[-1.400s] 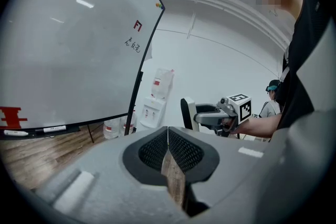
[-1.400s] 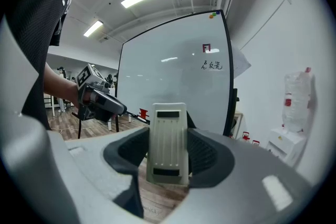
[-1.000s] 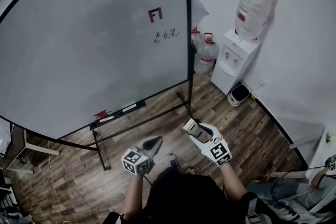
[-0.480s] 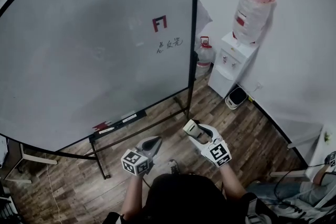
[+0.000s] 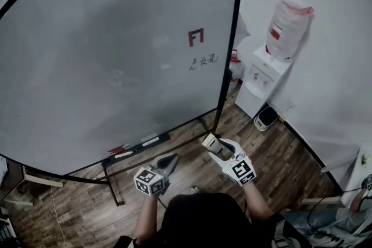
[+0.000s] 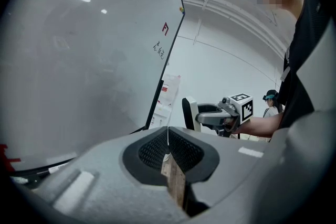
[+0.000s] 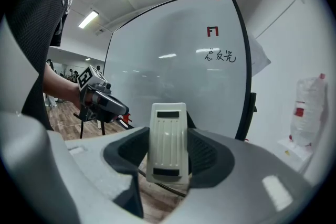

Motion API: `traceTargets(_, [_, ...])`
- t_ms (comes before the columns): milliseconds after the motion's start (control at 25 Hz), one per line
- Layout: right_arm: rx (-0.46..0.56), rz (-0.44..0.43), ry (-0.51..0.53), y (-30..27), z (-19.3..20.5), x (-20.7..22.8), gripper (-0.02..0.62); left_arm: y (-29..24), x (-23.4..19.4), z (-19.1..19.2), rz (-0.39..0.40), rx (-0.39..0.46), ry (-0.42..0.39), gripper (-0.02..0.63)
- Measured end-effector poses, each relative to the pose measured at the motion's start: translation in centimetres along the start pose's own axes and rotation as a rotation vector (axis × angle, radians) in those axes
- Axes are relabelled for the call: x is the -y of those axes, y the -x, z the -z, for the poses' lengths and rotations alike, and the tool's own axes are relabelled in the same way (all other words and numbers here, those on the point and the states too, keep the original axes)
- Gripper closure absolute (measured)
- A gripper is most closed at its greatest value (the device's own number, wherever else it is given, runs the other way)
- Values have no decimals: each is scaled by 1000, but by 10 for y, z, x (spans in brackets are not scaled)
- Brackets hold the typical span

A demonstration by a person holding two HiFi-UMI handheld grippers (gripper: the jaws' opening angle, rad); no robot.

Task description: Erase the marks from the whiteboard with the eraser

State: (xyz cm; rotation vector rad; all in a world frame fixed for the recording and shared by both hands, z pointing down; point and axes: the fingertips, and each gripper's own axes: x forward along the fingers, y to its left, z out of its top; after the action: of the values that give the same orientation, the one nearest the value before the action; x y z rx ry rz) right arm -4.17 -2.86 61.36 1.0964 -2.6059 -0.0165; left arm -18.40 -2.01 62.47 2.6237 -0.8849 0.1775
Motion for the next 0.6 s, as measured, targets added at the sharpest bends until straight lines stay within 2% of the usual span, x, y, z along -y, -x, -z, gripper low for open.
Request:
traceTargets(400, [-15, 17, -41, -15, 12, 28, 365, -23, -20, -3, 12, -42, 8, 592])
traceTargets(600, [-18, -14, -44, -21, 17, 51, 365, -46, -26, -10, -10, -39, 8, 592])
